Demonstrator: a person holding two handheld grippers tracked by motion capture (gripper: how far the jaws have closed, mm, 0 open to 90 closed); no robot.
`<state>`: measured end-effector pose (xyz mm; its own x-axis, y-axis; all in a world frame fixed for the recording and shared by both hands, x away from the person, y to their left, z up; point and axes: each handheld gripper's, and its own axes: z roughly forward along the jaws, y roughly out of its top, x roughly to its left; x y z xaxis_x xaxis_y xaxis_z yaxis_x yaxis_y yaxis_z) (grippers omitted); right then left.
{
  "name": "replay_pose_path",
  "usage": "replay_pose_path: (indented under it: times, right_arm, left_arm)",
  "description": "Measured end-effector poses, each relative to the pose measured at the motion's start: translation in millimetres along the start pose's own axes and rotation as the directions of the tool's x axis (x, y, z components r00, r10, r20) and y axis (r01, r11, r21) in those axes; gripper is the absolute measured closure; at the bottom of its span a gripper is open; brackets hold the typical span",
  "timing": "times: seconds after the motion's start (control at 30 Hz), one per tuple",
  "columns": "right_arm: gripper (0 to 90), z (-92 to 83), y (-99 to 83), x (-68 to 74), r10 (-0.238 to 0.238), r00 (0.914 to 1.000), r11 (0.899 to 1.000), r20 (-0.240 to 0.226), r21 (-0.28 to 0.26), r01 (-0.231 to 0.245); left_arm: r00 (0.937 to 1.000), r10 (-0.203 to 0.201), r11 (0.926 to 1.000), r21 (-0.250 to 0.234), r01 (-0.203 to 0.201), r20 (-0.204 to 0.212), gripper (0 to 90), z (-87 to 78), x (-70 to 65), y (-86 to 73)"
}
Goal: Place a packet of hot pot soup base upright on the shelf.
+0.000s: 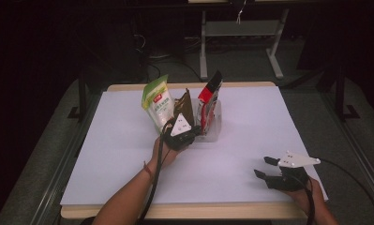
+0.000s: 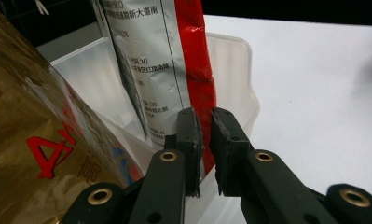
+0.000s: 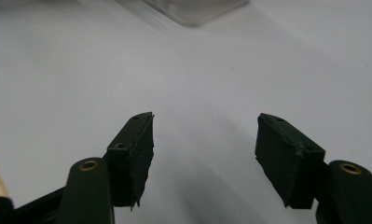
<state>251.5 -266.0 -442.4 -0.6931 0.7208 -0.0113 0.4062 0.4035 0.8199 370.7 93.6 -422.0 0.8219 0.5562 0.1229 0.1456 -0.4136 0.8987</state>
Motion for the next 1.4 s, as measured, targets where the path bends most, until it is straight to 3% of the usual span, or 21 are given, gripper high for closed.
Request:
replay_pose_path:
  times: [0.77, 1.4]
  right_arm:
    - [36.3, -1.6, 4.2, 5.5, -0.053, 0.9982, 0.998, 0.029, -0.018, 0.053]
    - [36.3, -1.4, 6.9, 9.8, -0.081, 0.9961, 0.996, 0.033, -0.024, 0.082]
  left_arm:
    - [0.9995, 0.003, 1.0, -0.001, -0.003, 0.031, 64.5, -6.7, 2.8, 2.5]
    - [0.9988, 0.047, 0.9984, 0.031, -0.047, 0.012, 51.4, -21.1, 6.1, 2.2]
